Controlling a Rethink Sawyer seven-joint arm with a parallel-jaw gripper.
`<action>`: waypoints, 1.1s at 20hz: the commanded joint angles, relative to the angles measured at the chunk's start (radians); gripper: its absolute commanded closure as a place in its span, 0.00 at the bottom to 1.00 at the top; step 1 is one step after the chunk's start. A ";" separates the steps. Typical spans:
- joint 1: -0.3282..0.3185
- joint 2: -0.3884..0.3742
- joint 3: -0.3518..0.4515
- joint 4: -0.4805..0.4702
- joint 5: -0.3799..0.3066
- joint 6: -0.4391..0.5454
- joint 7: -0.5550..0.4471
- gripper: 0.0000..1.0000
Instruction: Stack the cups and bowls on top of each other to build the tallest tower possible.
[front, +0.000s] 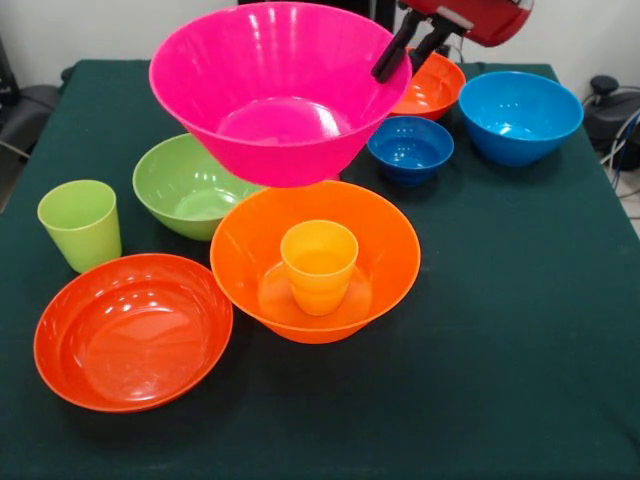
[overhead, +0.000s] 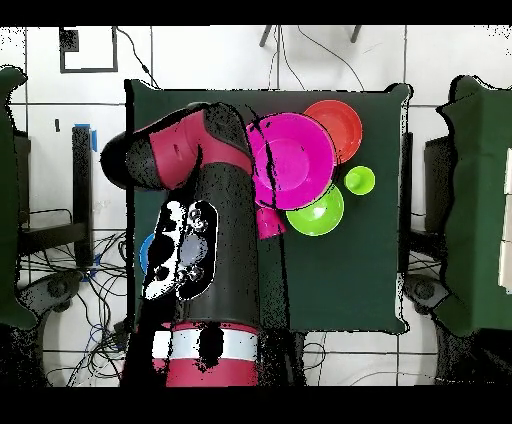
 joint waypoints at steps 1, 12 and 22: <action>0.016 0.045 0.008 -0.094 -0.081 0.071 -0.040 1.00; -0.003 0.100 0.004 -0.060 -0.053 -0.071 0.012 1.00; 0.013 0.139 -0.010 -0.081 -0.042 -0.070 0.029 1.00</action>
